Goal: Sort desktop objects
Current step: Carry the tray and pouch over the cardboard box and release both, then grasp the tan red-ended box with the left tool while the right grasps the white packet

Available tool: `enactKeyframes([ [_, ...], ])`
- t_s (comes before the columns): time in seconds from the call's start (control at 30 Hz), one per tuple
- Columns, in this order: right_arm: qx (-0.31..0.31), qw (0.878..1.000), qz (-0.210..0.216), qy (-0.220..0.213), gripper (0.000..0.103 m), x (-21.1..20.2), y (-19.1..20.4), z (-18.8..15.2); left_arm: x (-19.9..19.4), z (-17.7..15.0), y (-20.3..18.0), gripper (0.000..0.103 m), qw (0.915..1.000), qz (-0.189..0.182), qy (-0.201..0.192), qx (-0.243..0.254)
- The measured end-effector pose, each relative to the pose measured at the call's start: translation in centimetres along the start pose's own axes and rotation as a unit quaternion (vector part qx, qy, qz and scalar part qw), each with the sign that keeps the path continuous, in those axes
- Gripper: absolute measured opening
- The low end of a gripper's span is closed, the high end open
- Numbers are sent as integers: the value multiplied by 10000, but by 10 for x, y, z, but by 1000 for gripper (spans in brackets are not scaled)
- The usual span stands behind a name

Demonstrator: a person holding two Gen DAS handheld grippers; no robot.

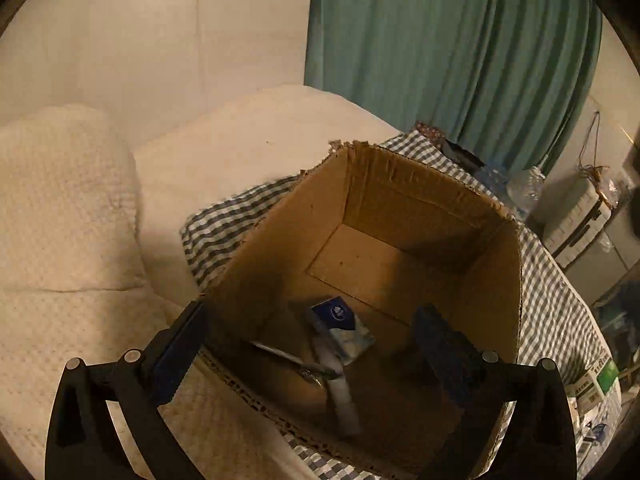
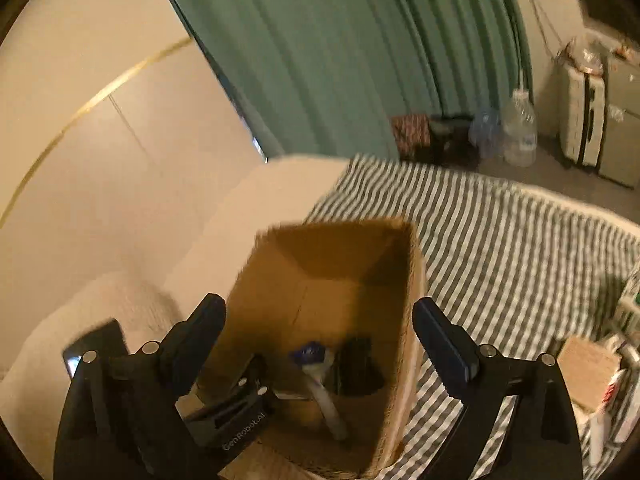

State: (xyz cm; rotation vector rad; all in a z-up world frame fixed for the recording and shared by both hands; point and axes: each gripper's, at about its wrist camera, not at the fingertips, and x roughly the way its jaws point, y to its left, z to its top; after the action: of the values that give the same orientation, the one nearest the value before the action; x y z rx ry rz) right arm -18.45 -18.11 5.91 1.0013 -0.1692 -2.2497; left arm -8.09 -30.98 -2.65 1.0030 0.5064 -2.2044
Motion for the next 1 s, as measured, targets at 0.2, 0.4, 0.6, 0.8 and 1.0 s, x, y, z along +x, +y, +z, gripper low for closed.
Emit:
enactKeyframes([
  [0.2,-215,9923,-921,-804,95,-69,-28,-9,-37,2,-20,103,9984,-405,-382,111],
  [0.4,57,9645,-2264,-1356,99,-165,-106,-71,-83,-31,-91,103,9862,-1202,-720,886],
  [0.6,735,9438,-2994,-1193,100,-222,-195,-143,-89,-111,-173,103,9656,-1946,-127,1719],
  [0.8,1589,9295,-3155,-1058,100,-223,-266,-220,-67,-198,-236,103,9277,-2479,-250,2780],
  [1.0,1655,9379,-2953,-758,100,-194,-303,-229,-57,-218,-270,103,8897,-2809,-317,3584],
])
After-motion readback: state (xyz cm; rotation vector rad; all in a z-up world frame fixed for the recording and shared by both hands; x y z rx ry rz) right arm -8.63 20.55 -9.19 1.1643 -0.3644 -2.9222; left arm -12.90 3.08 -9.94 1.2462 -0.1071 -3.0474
